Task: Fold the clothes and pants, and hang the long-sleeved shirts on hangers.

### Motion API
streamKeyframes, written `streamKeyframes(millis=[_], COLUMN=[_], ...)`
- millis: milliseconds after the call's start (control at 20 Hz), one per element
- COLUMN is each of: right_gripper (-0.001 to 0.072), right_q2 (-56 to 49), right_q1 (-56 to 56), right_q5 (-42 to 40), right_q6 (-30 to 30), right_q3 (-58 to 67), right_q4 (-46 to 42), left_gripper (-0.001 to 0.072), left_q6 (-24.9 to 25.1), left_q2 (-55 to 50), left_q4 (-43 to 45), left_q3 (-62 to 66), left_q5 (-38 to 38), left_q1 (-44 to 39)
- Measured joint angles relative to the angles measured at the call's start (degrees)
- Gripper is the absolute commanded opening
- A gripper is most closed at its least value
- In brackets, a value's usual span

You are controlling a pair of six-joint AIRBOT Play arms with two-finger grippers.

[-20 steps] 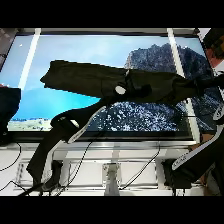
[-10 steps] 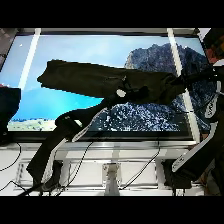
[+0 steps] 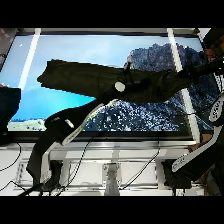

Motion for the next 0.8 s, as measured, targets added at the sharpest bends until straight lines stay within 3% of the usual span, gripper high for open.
streamKeyframes(millis=[200,450,800], right_gripper=[0.0026,0.0026,0.0027], right_q2=[1.46,4.37,5.92], right_q1=[0.37,4.55,21.51], right_q5=[0.39,0.81,-8.74], right_q6=[1.03,2.86,8.44], right_q3=[0.04,0.07,0.04], right_q4=[-0.24,-0.63,-2.97], left_gripper=[0.0004,0.0005,0.0006], left_q6=[-2.47,-9.35,-11.58], left_q2=[8.11,15.26,19.19], left_q4=[18.86,43.28,52.54], left_q3=[0.00,0.00,0.02], left_q5=[-3.87,-17.53,-32.85], left_q1=[4.22,14.40,27.52])
